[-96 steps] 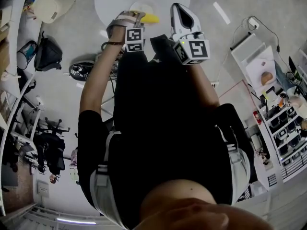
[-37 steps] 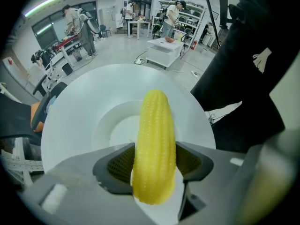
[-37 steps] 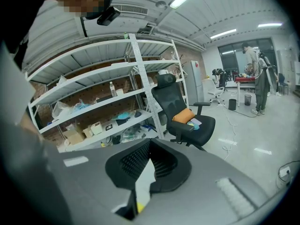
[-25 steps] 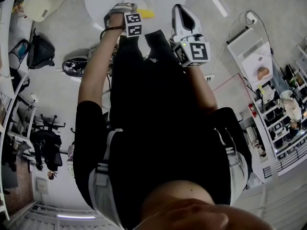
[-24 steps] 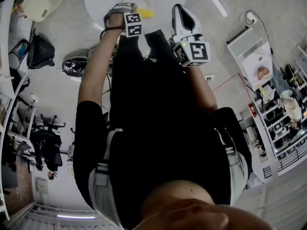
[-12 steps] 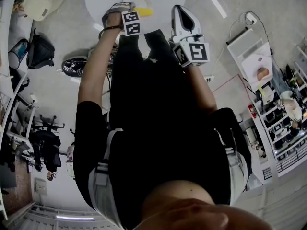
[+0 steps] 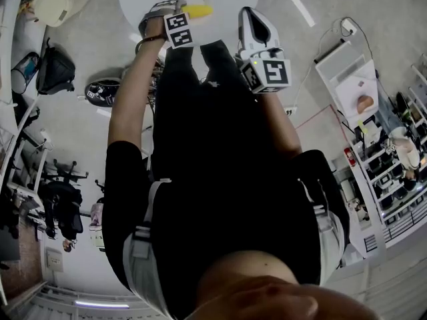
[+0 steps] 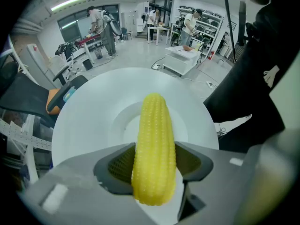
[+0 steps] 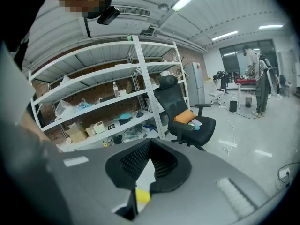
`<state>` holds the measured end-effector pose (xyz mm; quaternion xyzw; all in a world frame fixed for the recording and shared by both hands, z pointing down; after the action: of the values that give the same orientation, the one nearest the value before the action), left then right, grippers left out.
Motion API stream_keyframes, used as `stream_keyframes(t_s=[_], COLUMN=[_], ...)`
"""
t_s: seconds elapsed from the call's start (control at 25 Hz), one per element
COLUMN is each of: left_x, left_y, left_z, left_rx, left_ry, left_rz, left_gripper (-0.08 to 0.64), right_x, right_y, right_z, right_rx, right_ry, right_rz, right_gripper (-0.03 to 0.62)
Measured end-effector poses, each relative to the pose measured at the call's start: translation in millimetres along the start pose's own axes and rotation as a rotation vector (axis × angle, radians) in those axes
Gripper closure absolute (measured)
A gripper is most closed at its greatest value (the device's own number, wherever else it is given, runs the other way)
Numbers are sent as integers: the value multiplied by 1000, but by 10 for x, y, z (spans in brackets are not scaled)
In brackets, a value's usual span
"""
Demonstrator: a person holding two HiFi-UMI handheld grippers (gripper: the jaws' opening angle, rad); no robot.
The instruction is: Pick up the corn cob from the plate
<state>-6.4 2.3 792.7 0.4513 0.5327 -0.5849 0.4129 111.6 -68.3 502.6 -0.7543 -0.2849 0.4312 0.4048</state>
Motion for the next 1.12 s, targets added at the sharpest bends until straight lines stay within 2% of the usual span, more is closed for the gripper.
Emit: stream_keyframes(t_s=[0.2,0.56,0.76,1.12], left_x=[101,332,491,708], left_y=[9,96,161,46], left_z=[71,181,289,474], left_rx=[39,162,266,429], left_ry=[57,156,217,321], left_rz=[-32,-140,-228,-308], left_gripper=[291,293,293,293], right_x=[24,101,111,155], right_y=[67,18,53,62], right_z=[67,95,161,299], right_rx=[5,28,33,28], right_ry=[-6,9,17,17], right_rz=[18,-4,-3,-8], right_gripper=[584,584,584,584])
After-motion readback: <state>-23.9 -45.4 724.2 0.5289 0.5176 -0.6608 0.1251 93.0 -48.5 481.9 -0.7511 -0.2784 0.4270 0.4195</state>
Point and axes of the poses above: the fingertips, and each gripper's own axes: x backward along the fingers, z to its left, y out of its top, the point moved 1 cm from there along x, backward along the fingers, and after that the axes turned 2 degrees about -x, right-handed, at the moved point
